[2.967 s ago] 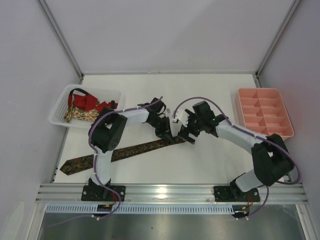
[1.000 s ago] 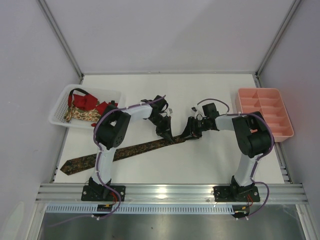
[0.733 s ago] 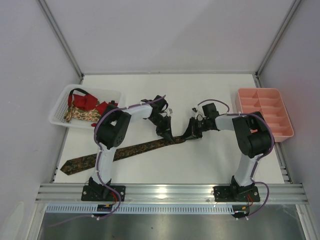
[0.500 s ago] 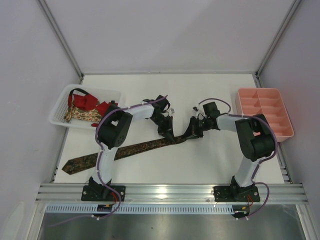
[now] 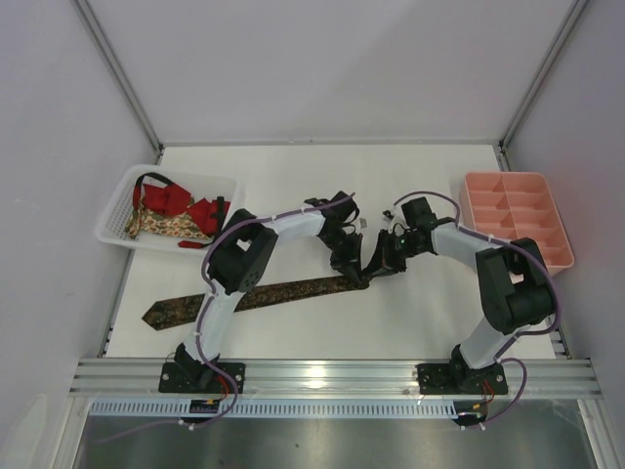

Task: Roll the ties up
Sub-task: Roll the tie

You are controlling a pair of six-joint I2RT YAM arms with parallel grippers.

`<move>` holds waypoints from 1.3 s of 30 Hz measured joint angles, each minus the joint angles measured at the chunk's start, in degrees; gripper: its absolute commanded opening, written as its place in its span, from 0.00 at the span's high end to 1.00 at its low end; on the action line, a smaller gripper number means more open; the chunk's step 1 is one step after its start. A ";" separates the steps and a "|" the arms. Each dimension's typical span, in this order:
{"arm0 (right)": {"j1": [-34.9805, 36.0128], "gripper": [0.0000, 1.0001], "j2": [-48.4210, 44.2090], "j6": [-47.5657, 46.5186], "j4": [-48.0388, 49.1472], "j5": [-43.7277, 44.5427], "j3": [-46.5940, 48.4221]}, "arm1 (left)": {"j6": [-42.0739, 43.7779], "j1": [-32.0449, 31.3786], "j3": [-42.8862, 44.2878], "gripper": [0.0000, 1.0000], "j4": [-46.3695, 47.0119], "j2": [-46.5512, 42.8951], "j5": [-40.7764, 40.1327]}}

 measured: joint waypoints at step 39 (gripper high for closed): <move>14.08 1.00 2.58 11.80 -4.79 18.38 5.95 | 2.58 3.23 -10.01 0.99 2.14 -6.05 -1.73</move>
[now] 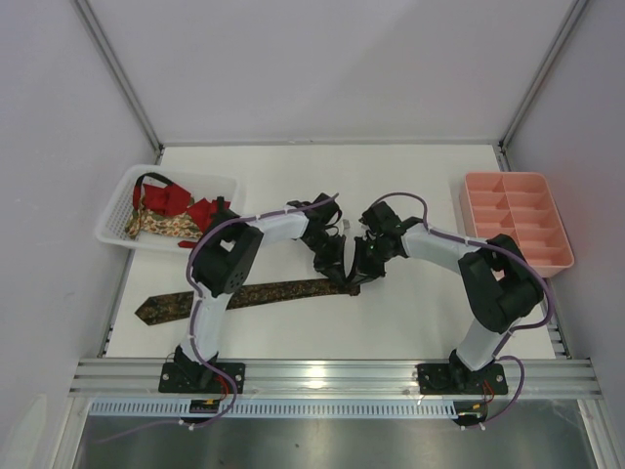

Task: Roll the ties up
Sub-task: Roll the tie

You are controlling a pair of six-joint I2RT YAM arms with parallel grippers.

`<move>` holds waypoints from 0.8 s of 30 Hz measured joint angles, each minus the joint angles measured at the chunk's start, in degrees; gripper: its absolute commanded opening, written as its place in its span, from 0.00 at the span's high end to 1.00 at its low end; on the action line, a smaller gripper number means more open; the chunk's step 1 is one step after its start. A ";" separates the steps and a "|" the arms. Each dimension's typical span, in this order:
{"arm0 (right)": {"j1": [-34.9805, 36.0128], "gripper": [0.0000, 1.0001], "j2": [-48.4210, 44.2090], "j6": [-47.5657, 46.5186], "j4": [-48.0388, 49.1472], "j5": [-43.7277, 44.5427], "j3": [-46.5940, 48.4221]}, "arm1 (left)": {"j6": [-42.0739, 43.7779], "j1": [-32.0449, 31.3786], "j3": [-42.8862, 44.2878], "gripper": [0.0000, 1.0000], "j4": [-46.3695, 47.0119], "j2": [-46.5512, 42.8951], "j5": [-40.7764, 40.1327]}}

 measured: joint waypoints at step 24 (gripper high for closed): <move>4.26 1.00 6.49 -0.39 -5.03 4.07 9.64 | 2.82 3.06 -10.95 1.00 1.14 -7.91 -3.74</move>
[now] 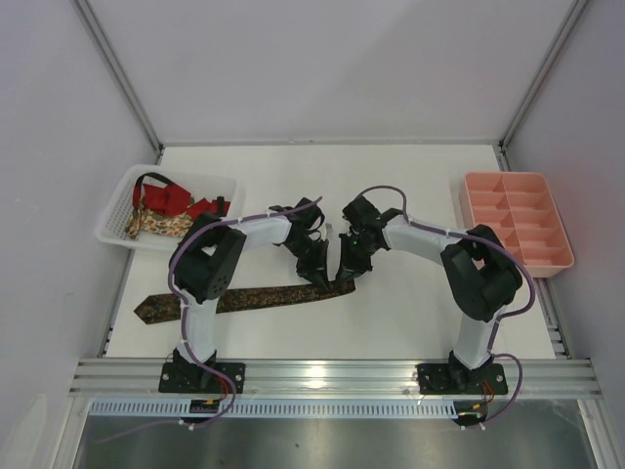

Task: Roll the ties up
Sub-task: Roll the tie

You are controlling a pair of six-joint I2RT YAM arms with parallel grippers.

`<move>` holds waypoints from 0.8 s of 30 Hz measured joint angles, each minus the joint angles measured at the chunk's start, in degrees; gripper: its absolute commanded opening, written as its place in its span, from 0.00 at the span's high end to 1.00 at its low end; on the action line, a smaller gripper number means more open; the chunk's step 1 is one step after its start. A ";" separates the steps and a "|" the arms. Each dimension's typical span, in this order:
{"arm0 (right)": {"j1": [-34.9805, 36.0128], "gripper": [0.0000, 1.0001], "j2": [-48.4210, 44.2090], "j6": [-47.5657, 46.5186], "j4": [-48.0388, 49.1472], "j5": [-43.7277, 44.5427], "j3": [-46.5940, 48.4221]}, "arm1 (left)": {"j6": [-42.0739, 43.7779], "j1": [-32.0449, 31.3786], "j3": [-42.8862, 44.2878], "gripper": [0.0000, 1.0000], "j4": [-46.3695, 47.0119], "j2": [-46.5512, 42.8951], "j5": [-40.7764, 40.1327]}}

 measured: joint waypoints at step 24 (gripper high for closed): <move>0.02 0.50 2.99 -0.79 5.55 -11.43 -2.03 | -0.11 0.87 -1.42 0.99 0.61 -1.01 0.13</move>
